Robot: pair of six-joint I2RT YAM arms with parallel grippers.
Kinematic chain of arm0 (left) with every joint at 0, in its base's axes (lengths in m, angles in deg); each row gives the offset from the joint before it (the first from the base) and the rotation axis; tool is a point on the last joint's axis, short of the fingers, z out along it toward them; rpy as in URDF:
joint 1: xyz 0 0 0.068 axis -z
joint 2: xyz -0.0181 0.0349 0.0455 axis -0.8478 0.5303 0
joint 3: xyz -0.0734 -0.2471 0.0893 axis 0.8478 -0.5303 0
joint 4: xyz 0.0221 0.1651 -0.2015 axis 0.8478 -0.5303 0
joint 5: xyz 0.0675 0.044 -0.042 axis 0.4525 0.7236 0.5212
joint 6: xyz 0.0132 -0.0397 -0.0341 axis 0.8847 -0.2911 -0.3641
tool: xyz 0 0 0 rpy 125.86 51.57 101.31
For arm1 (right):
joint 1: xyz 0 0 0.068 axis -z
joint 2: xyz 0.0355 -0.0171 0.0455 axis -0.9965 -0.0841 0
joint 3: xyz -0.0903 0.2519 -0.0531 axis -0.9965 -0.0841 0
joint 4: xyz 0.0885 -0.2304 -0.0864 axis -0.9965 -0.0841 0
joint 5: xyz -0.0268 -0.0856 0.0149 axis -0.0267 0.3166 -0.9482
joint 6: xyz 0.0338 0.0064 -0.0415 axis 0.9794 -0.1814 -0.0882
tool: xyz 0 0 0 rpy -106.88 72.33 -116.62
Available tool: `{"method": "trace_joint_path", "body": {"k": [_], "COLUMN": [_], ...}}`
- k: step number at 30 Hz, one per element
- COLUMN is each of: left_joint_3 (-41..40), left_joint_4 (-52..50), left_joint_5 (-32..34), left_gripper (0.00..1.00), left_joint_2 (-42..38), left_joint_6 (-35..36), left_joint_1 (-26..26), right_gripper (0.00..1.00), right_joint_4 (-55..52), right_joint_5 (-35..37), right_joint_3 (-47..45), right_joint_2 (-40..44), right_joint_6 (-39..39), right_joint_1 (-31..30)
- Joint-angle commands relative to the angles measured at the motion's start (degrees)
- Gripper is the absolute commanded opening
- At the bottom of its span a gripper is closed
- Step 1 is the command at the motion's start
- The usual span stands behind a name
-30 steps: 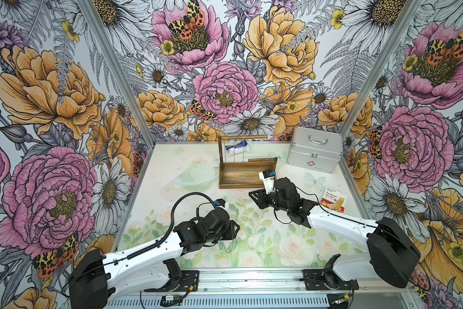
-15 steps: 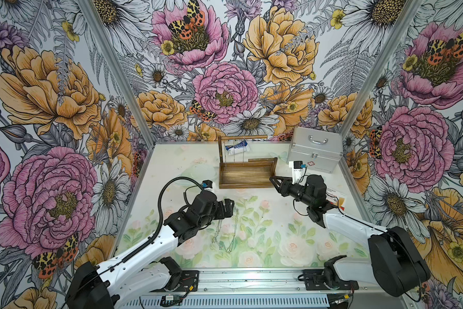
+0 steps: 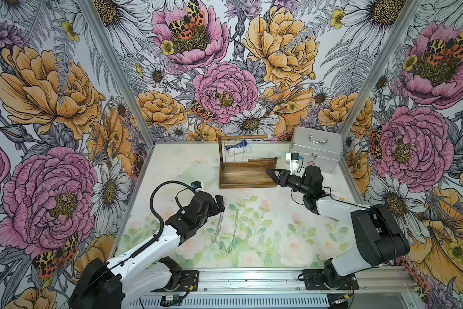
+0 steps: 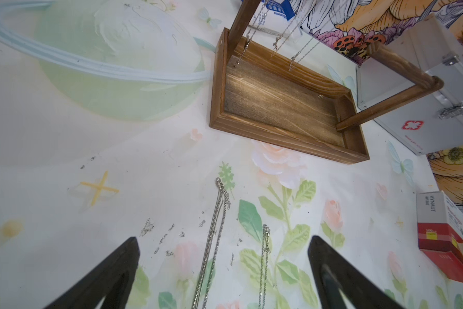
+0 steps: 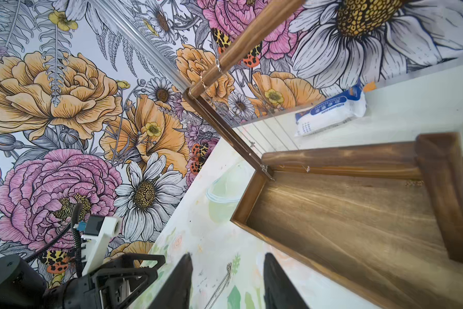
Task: Take the necklace off the jewelry display stand
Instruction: Take off the necklace from the stand.
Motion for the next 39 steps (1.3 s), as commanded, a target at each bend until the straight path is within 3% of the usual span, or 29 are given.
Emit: {"method": "trace_joint_path", "body": {"k": [1,5,18,39], "left_joint_3": [-1.94,-3.14,-5.70,-5.66], "left_joint_4": [4.48,6.06,9.11,10.26], "left_joint_5": [-2.13,-3.01,-7.21,-8.81], "left_gripper": [0.99,0.99,0.99,0.99], "left_joint_2": [-0.90,-1.46,-3.35,-2.10], "left_joint_6": [-1.34,-1.48,-1.58,-1.56], "left_joint_1": [-1.44,-2.18,-4.05,-4.62], "right_gripper": [0.40,0.34,0.32,0.29], "right_joint_4": [-6.02,-18.26,-32.11,-38.94], "right_joint_5": [2.42,8.51,20.48,25.14], "right_joint_3": [6.32,16.57,43.14,56.21], "right_joint_2": [-1.30,-4.22,-20.04,-28.95], "right_joint_6": [-1.89,-6.80,-12.74,-16.71], "right_joint_1": [-1.49,-4.93,-11.40,-12.13]}}
